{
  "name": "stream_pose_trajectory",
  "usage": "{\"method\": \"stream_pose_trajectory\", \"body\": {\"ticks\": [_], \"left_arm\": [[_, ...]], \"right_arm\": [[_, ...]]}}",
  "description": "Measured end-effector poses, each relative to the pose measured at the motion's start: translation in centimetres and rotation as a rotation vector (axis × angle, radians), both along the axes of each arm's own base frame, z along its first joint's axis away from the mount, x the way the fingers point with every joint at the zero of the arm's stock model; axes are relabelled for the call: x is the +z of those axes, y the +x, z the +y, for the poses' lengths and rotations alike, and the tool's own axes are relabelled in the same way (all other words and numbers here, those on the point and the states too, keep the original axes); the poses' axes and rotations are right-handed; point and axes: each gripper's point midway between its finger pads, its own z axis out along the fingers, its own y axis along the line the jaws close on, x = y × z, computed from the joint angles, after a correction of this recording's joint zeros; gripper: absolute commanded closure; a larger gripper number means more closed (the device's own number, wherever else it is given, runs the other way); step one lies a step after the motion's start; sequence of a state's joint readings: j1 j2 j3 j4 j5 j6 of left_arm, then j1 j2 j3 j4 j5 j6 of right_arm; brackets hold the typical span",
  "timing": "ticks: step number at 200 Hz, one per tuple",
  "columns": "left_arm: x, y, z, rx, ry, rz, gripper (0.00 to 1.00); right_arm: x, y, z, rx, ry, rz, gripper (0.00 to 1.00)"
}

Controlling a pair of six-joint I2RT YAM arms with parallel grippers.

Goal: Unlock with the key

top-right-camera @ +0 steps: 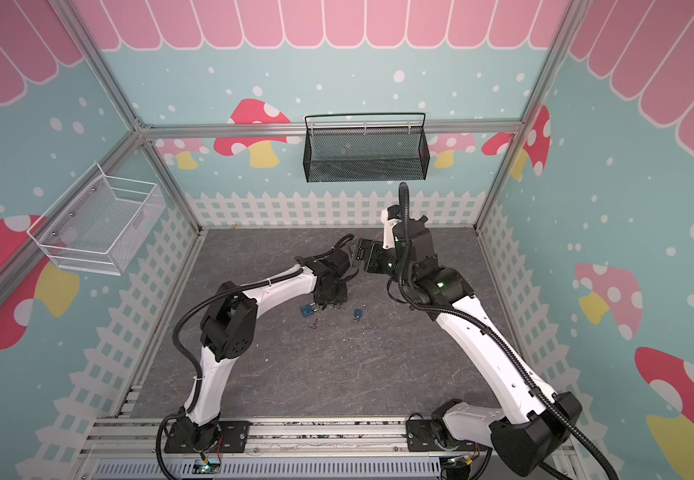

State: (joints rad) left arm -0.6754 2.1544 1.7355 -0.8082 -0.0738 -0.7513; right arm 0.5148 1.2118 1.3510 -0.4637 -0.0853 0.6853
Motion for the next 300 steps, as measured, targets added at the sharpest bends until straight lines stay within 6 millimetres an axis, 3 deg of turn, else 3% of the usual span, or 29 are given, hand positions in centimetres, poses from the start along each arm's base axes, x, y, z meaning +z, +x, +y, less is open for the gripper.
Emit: {"method": "stream_pose_trajectory", "body": {"ticks": [51,93,130,165,220,245,300], "left_arm": [[9.5,-2.3,4.7,0.045,-0.209,-0.187,0.48],[12.0,-4.9,9.0,0.075,-0.317,-0.283,0.47],[13.8,-6.8,11.2,0.074,-0.389,-0.352,0.47],[14.5,-8.5,13.3,0.095,-0.422,-0.408,0.47],[12.8,-10.3,16.1,0.149,-0.431,-0.408,0.47],[12.5,-10.7,16.5,0.156,-0.436,-0.414,0.47],[11.9,-10.7,17.4,0.204,-0.444,-0.415,0.47]], "right_arm": [[-2.0,-2.1,-1.2,0.001,-0.004,0.013,0.0],[-8.0,-1.8,0.2,0.04,-0.058,0.151,0.01],[-14.5,-3.4,3.4,0.111,-0.144,0.295,0.02],[-19.1,-5.5,5.9,0.144,-0.196,0.372,0.03],[-25.0,-6.8,8.7,0.156,-0.275,0.458,0.07],[-26.4,-6.5,9.7,0.159,-0.305,0.467,0.09],[-27.5,-5.1,12.4,0.183,-0.341,0.447,0.24]]}}
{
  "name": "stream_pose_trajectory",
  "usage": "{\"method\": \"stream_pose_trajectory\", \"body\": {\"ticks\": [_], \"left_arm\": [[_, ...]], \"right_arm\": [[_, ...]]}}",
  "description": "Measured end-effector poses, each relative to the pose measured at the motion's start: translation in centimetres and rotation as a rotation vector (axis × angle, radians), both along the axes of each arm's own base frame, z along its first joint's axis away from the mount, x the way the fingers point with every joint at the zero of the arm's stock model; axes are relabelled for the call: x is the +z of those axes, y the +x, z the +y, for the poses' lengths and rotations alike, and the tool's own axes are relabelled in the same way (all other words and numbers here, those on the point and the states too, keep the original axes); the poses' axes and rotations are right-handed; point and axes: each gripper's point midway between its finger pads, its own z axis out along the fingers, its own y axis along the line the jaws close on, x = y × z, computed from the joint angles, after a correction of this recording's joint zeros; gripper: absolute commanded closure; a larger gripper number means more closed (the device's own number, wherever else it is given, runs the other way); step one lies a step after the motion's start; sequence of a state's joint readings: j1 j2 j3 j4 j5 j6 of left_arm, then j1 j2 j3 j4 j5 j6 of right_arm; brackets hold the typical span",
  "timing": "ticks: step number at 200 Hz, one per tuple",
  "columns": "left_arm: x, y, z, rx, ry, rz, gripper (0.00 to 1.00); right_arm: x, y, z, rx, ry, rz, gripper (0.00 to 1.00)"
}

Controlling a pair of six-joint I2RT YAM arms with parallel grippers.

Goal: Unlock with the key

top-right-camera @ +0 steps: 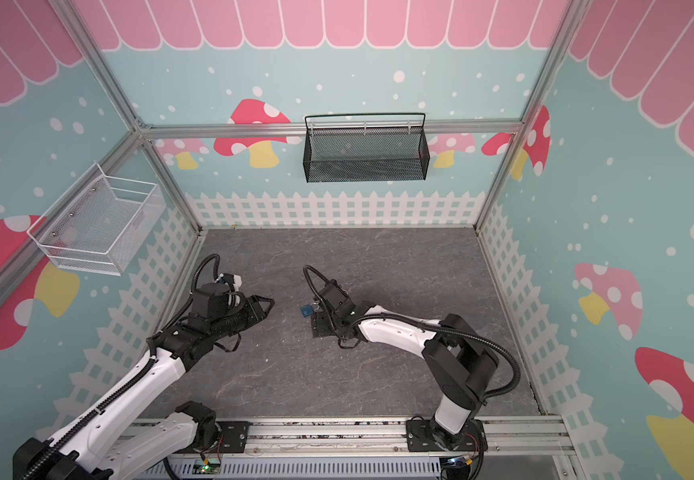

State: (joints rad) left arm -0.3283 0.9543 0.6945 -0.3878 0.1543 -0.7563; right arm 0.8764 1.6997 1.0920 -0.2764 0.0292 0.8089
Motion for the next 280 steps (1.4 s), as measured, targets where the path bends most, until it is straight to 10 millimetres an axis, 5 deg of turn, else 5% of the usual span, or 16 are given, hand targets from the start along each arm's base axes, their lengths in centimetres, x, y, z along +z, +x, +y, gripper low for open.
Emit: {"method": "stream_pose_trajectory", "body": {"ticks": [64,147,280], "left_arm": [[-0.2,0.3,1.0,0.047,-0.011,-0.001,0.47],[-0.6,0.4,3.3,0.13,-0.014,-0.008,0.47],[-1.5,0.6,3.0,0.111,-0.04,0.026,0.47]], "right_arm": [[-1.6,0.0,2.3,0.042,-0.031,0.014,0.35],[-4.2,2.1,5.3,-0.051,-0.089,0.039,0.37],[-5.9,1.9,2.1,-0.118,-0.242,0.004,0.47]]}}
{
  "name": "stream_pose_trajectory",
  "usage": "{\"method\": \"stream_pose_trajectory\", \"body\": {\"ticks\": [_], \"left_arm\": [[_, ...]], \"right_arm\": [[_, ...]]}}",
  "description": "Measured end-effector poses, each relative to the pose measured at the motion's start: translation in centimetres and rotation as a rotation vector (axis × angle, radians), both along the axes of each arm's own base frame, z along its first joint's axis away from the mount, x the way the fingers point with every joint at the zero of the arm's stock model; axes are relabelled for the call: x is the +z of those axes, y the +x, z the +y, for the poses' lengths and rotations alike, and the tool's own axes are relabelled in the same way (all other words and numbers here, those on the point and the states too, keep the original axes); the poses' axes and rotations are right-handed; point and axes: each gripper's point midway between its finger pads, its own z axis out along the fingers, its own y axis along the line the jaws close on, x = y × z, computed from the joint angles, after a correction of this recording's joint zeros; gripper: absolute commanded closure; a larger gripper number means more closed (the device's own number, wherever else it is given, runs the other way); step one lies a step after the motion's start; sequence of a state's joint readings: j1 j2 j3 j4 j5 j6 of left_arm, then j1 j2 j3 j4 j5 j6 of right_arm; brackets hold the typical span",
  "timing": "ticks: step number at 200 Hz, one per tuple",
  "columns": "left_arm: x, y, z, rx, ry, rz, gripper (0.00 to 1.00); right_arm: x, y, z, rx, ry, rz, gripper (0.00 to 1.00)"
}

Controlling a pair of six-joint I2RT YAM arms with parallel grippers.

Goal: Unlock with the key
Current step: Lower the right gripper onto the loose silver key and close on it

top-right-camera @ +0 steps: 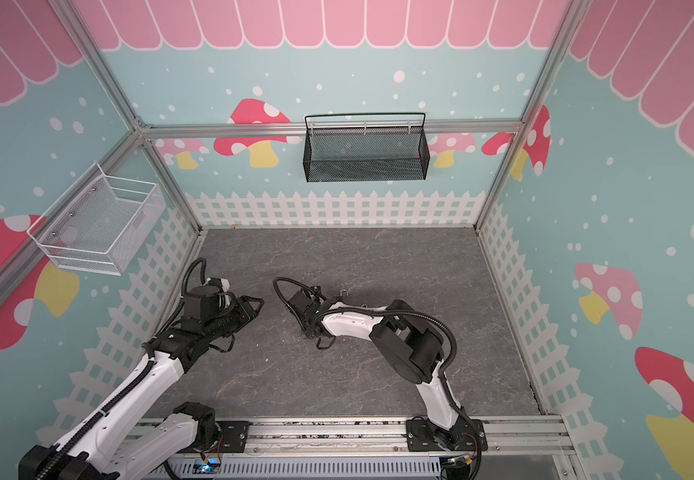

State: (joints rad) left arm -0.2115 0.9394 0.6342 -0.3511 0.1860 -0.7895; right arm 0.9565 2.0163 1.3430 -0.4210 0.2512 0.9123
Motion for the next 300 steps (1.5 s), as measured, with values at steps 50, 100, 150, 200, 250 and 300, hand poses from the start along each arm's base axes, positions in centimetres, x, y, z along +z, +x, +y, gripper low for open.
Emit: {"method": "stream_pose_trajectory", "body": {"ticks": [50,100,150,200,250,300], "left_arm": [[0.1,0.1,-0.3,-0.007,-0.019,-0.002,0.47],[0.3,0.2,-0.4,-0.005,-0.029,-0.008,0.47],[0.3,0.2,-0.6,-0.014,-0.036,-0.007,0.47],[-0.1,0.4,-0.9,-0.025,-0.042,0.01,0.47],[-0.5,0.5,-1.2,-0.035,-0.052,0.024,0.47],[-0.5,0.6,-1.3,-0.033,-0.066,0.024,0.47]], "right_arm": [[0.6,-0.9,-1.4,0.012,-0.026,0.008,0.48],[1.8,-0.1,0.1,0.04,0.004,-0.016,0.53],[1.5,0.4,0.5,0.052,-0.007,-0.02,0.64],[0.3,0.5,0.1,0.048,-0.029,-0.005,0.71],[-0.1,0.9,-0.3,0.04,-0.032,-0.003,0.77],[0.1,1.4,-0.1,0.039,-0.003,-0.03,0.84]]}}
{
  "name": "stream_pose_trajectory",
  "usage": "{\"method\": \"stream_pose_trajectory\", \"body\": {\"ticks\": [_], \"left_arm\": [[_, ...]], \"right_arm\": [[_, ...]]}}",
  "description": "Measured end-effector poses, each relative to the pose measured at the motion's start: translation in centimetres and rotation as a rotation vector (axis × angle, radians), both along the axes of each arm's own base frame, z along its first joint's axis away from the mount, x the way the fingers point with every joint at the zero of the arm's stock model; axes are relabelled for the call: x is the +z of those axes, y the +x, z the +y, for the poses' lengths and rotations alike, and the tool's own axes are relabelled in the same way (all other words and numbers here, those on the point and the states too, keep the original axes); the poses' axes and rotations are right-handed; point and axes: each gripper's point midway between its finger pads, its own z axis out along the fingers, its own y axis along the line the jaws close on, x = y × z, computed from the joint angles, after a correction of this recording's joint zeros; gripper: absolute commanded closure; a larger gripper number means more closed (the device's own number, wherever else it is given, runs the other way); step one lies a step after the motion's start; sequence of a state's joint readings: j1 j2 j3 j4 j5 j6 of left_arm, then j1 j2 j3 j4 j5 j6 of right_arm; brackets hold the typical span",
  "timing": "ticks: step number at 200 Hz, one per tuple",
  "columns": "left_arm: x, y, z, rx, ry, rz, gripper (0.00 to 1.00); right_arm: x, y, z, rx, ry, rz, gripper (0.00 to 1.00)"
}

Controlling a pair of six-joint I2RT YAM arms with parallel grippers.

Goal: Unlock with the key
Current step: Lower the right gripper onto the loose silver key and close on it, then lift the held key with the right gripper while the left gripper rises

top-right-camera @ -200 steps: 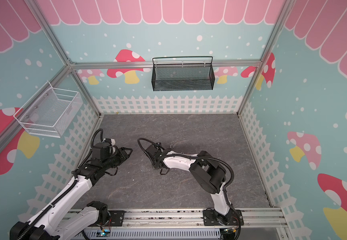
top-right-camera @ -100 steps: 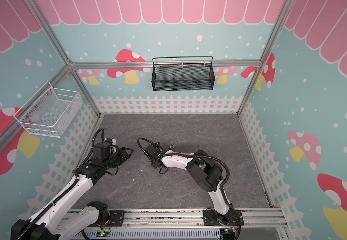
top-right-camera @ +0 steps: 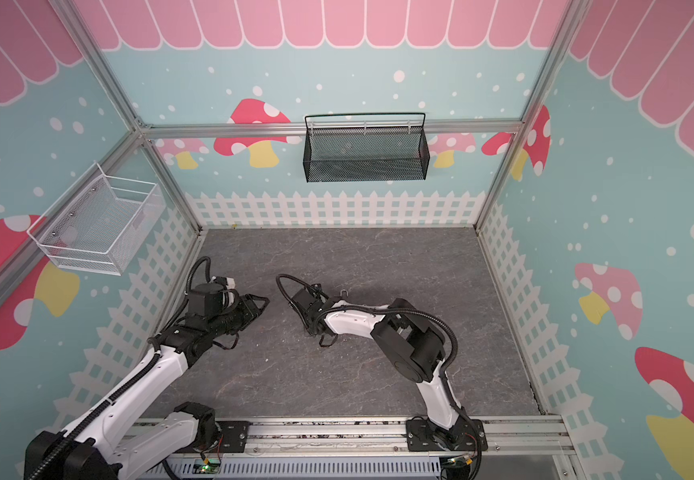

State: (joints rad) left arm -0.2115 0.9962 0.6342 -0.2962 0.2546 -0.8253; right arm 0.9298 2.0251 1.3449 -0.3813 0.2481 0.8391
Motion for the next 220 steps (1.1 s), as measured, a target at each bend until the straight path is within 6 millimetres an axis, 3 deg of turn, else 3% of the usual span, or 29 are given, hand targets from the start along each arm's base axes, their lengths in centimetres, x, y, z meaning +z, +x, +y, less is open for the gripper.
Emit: {"method": "stream_pose_trajectory", "body": {"ticks": [114,186,220], "left_arm": [[0.4,0.2,-0.5,0.004,-0.054,0.006,0.47],[2.4,-0.2,-1.8,0.006,-0.199,-0.013,0.46],[3.3,-0.8,-3.6,-0.048,-0.23,-0.029,0.45]], "right_arm": [[0.6,-0.6,-2.4,0.06,0.0,-0.044,1.0],[7.6,-0.7,-1.7,0.199,0.121,-0.222,1.0],[10.6,-1.6,-1.3,0.293,0.183,-0.284,1.0]]}}
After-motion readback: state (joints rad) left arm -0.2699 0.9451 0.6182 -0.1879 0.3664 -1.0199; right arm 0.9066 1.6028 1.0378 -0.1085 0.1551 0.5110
